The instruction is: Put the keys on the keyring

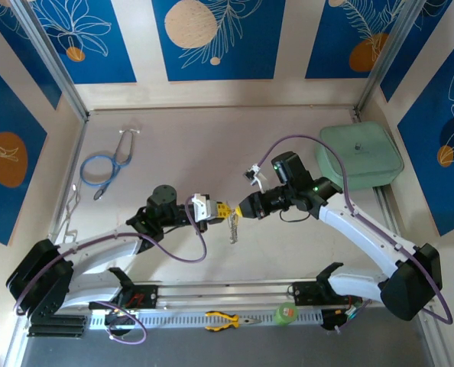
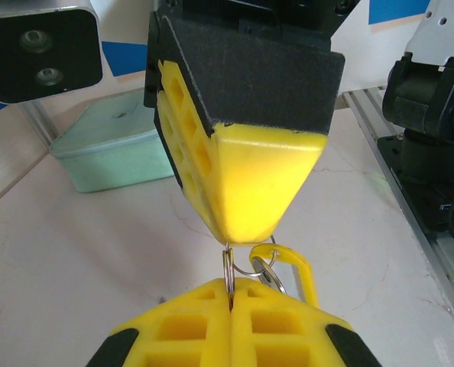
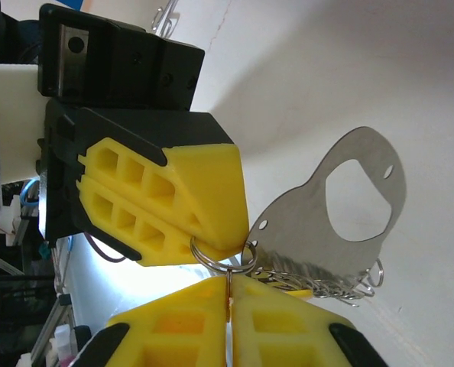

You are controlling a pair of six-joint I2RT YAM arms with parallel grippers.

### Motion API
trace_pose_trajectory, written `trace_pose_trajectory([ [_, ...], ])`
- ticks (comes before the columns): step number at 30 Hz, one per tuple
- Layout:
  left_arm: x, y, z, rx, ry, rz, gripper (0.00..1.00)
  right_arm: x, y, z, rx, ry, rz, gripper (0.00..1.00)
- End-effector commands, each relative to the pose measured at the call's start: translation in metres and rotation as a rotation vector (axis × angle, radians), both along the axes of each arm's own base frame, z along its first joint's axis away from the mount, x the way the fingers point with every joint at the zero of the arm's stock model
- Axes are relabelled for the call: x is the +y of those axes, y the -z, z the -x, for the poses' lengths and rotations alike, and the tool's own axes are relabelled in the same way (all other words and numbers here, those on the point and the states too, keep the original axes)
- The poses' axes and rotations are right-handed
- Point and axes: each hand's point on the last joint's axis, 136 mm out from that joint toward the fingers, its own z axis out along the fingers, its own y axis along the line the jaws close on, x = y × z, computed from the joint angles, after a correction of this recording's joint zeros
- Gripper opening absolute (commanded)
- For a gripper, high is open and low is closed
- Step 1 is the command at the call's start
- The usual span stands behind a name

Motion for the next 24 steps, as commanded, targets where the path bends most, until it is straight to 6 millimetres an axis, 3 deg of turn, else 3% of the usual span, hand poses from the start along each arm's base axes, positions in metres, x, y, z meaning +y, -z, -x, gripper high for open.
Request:
trace_pose_trajectory([
  [1,-0.003,-0.008,0.002,-0.016,0.013,0.014,0.00,-0.002,-0.005,0.000,0.001,0.003,0.008,0.03],
  [7,-0.003,-0.016,0.005,-0.022,0.027,0.050,0.00,-0.013,0.002,-0.017,0.028,0.068,0.013,0.00],
  [13,-0.004,-0.032,0.007,-0.027,0.041,0.124,0.00,0.002,0.008,-0.016,0.069,-0.003,-0.028,0.00],
  [18,-0.006,-0.027,0.005,-0.012,0.039,0.128,0.00,0.007,-0.001,-0.010,0.035,-0.063,-0.062,0.00],
  [20,-0.007,-0.024,0.004,-0.001,0.038,0.131,0.00,0.000,-0.004,-0.014,0.008,-0.043,-0.065,0.08],
  [22,-0.008,-0.023,0.004,0.008,0.037,0.138,0.00,-0.011,-0.008,-0.021,-0.043,-0.002,-0.059,0.24],
  [24,-0.008,-0.023,0.003,0.018,0.039,0.150,0.00,-0.020,-0.011,-0.026,-0.125,0.029,-0.050,0.30],
])
